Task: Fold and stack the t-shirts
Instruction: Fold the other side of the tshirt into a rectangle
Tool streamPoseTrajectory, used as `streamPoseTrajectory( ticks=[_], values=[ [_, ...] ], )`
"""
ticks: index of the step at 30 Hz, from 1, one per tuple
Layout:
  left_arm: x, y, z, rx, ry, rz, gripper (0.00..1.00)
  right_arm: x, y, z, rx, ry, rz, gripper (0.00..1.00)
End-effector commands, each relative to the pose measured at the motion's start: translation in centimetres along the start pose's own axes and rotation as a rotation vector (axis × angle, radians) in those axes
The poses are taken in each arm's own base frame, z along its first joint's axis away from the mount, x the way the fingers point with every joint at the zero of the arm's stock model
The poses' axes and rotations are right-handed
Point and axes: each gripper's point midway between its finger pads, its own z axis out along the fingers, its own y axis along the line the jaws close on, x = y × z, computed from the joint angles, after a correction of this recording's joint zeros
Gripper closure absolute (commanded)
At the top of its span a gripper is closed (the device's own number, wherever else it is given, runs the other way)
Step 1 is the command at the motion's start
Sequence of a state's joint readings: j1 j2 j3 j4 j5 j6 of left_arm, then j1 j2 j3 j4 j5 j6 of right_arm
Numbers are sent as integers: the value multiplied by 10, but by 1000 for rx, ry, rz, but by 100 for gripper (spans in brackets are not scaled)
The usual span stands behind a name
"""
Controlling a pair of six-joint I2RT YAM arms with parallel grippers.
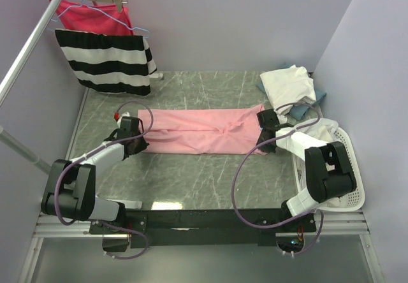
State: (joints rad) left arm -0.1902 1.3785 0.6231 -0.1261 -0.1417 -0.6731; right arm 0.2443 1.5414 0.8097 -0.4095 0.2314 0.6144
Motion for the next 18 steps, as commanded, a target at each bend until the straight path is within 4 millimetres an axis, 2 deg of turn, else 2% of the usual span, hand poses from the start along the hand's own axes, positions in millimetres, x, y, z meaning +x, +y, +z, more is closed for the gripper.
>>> streamPoseTrajectory(
  ticks=[1,2,5,9,11,13,14,15,16,17,18],
  values=[
    [-22,3,-3,-53,-24,-1,99,-24,-15,-18,84,-87,18,100],
    [-24,7,-4,-68,-19,1,99,-27,-26,-22,140,-102,4,100],
    [-34,21,-10,-107,-14,-18,99,-35,-38,-26,212,-115,-25,100],
    [-40,39,-13,-179,-23,-29,99,-33,-46,-21,257,-85,-59,100],
    [-36,41,-10,-187,-6,-24,99,-31,-45,-19,256,-65,-75,100],
    [-33,39,-9,-173,11,-22,99,-28,-43,-17,243,-50,-82,100],
    [-38,29,-8,-122,-8,-21,99,-28,-42,-17,240,-49,-84,100],
    [-34,21,-8,-69,6,-15,98,-28,-42,-17,236,-53,-82,100],
    [-30,7,-9,7,23,0,78,-28,-40,-17,223,-52,-85,100],
    [-34,0,-13,40,6,3,65,-30,-37,-17,214,-56,-84,100],
    [-30,-4,-14,58,11,16,60,-30,-37,-17,212,-54,-83,100]
  ],
)
